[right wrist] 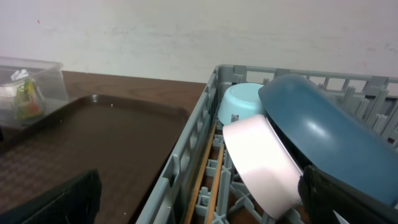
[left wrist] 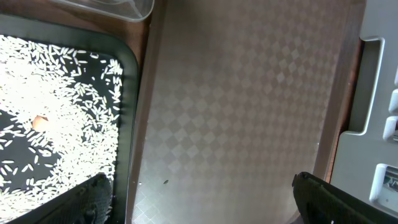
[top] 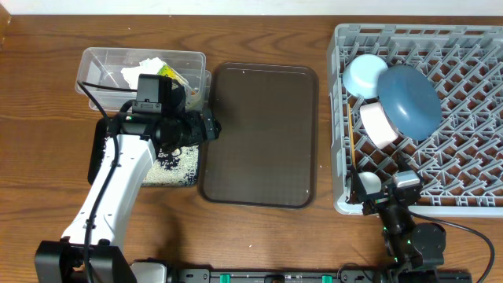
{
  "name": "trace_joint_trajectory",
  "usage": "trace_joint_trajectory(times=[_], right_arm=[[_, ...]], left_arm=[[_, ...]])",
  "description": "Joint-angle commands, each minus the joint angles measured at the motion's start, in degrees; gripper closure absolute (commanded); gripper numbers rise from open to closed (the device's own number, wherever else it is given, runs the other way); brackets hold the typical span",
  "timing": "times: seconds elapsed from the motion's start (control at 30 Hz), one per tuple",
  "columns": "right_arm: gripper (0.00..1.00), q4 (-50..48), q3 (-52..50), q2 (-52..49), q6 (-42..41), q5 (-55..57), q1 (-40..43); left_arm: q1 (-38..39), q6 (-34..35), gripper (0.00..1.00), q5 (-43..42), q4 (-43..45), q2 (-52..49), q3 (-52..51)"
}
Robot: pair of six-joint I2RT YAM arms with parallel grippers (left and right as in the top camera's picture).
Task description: Sort waste into correct bins and load items into the dishwasher rack
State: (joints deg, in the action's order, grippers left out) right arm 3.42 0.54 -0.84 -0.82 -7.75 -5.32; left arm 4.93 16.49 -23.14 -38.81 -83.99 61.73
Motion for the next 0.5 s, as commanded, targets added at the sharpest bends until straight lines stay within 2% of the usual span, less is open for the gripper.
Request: trace_joint_trajectory(times=[0.0,0.1,0.23,0.37,0.47], right_arm=[[0.01,0.02,-0.22,0.55,-0.39,-0.22,0.44],[0.01,0.02,-0.22,0.55,-0.39,-0.22,0.44],[0.01,0.02,-0.22,0.55,-0.42,-0.22,0.44],[0.01,0.02,-0.22,0.55,-0.39,-0.22,0.44],[0.01,0.02,-0.22,0.55,-0.39,-0.22,0.44]], left_arm=[[-0.09,-0.15,0.04,0.5,-0.2,0.44,0.2],[-0.15,-0.46,0.04,1.07,-0.2,1.81,0.2],[-0.15,-1.05,0.04,5.84,1.03,7.1,-0.61],[-0.15,-6.45,0.04,6.8,8.09,15.52,-4.57],[-0.15,-7.8,0.04,7.98,13.55,22.77,-9.03]])
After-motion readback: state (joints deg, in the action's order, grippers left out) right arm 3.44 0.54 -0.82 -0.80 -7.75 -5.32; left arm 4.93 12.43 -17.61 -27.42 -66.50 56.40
